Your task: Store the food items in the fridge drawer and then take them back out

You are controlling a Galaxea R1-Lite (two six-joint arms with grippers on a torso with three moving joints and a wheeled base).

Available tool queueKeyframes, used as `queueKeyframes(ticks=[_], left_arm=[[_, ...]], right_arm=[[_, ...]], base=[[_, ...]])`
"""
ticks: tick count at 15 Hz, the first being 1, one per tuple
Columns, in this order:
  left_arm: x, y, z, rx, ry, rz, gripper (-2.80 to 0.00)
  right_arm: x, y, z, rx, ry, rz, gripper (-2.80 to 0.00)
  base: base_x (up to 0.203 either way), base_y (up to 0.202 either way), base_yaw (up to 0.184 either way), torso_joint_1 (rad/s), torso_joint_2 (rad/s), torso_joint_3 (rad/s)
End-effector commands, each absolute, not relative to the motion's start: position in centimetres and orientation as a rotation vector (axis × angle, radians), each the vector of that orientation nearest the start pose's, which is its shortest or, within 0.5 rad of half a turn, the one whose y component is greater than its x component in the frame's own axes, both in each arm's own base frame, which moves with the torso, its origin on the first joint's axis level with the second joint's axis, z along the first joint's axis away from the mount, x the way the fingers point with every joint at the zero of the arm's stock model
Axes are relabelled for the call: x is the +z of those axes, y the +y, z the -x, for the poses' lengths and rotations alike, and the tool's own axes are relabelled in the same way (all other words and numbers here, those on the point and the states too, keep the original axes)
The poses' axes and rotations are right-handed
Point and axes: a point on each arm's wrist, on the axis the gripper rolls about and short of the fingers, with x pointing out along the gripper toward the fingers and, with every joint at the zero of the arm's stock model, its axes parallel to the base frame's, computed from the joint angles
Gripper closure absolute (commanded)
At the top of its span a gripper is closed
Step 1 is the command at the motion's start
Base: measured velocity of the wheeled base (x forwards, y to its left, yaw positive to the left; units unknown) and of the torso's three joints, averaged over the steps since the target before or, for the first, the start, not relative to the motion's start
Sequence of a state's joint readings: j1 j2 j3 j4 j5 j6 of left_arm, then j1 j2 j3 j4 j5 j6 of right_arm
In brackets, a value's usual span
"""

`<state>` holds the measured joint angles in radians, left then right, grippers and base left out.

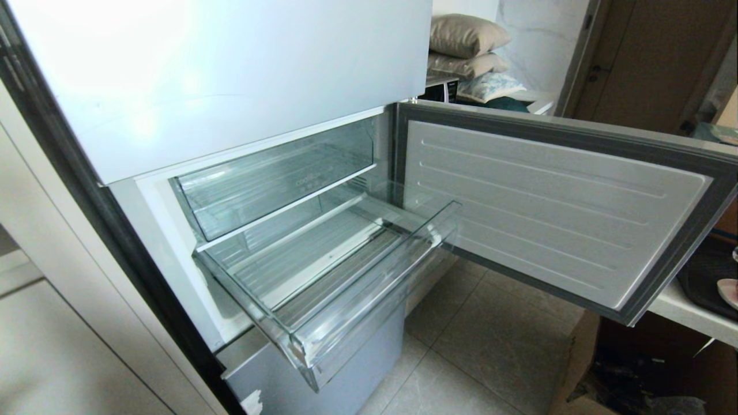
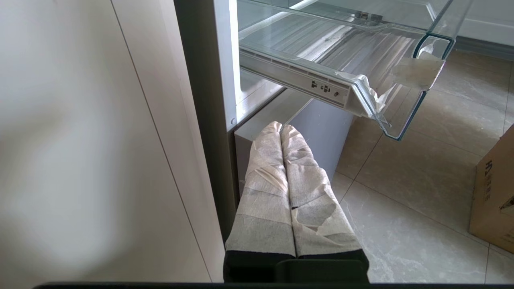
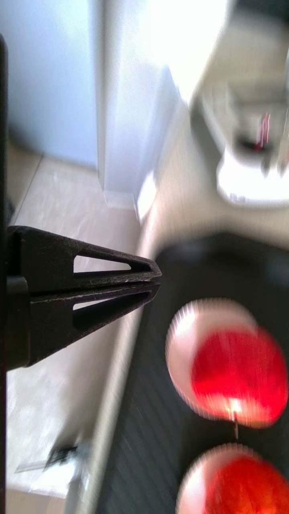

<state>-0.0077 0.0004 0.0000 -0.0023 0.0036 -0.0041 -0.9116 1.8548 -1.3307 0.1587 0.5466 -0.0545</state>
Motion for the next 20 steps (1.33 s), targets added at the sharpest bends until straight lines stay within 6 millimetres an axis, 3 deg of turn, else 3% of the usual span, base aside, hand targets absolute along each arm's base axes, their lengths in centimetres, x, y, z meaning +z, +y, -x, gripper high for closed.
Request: queueKeyframes(ticks=[1,3,5,7,9,11,16,20], left_arm=[[7.6,0.0,2.3,-0.003,-0.003,0.005,0.0],[7.6,0.0,2.3,-0.003,-0.003,0.005,0.0],[7.6,0.0,2.3,-0.004,-0.003,0.005,0.0],[7.6,0.0,2.3,-0.003,-0.003,0.005,0.0],[7.6,0.0,2.3,-0.003,-0.003,0.005,0.0],[7.6,0.0,2.3,-0.004,-0.003,0.005,0.0],[7.6,0.0,2.3,-0.005,-0.003,0.005,0.0],[7.6,0.0,2.3,-0.003,-0.003,0.005,0.0]], right_arm=[[24.7,-22.7,-19.6,-0.318,0.427,-0.344,0.0],[24.8,-18.3,-18.5,-0.232,0.431,-0.343,0.0],[23.9,-13.2,-19.6,-0.072,0.486,-0.32,0.0],[22.2,-8.0,-20.7,0.056,0.572,-0.269,0.0],[19.4,-4.7,-20.5,0.123,0.634,-0.233,0.0],[17.0,-3.3,-19.5,0.151,0.577,-0.185,0.0],[14.4,-1.9,-15.4,0.174,0.456,-0.124,0.0],[12.5,-0.7,-9.1,0.182,0.372,-0.092,0.0]], base=[[0.0,0.0,0.0,0.0,0.0,0.0],[0.0,0.0,0.0,0.0,0.0,0.0],[0.0,0.0,0.0,0.0,0.0,0.0],[0.0,0.0,0.0,0.0,0.0,0.0],[0.0,0.0,0.0,0.0,0.0,0.0],[0.0,0.0,0.0,0.0,0.0,0.0],[0.0,0.0,0.0,0.0,0.0,0.0],[0.0,0.0,0.0,0.0,0.0,0.0]])
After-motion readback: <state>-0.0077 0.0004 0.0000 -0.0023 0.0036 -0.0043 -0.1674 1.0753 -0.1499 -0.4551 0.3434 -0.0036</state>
